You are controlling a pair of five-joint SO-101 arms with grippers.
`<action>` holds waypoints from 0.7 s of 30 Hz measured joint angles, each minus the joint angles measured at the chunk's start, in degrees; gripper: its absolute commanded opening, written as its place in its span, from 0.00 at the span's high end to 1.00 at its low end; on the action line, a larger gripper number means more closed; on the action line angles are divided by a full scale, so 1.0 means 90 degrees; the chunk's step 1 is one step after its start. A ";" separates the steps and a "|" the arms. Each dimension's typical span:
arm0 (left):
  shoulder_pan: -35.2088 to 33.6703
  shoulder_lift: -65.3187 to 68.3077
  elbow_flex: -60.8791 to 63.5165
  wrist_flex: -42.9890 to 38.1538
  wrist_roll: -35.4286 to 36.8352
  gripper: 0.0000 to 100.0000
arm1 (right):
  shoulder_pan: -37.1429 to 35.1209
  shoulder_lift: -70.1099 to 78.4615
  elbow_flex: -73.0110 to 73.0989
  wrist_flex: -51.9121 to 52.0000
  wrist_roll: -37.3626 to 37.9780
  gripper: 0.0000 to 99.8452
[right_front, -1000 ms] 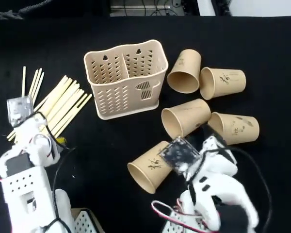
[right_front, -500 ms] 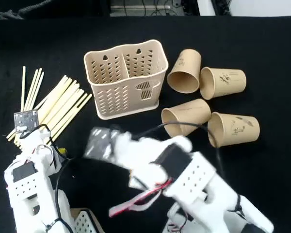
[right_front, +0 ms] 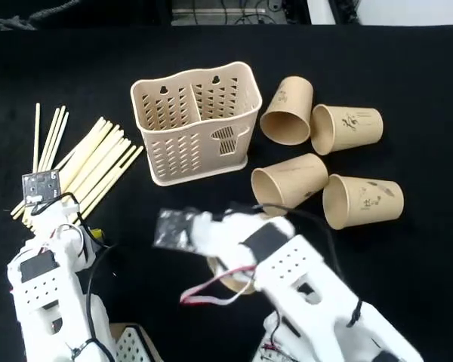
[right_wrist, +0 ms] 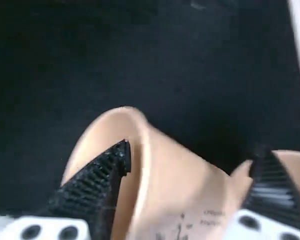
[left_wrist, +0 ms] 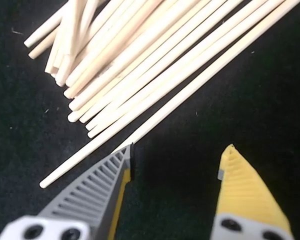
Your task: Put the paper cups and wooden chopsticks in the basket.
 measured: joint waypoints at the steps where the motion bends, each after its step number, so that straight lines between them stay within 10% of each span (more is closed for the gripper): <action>1: 0.0000 0.0000 0.0000 0.0000 0.0000 0.72 | 0.0264 0.0000 0.0098 -0.0186 0.0195 0.89; 21: 0.0000 0.0000 0.0000 0.0000 0.0000 0.72 | 0.0860 -0.1983 -0.1416 0.1270 -0.0840 0.99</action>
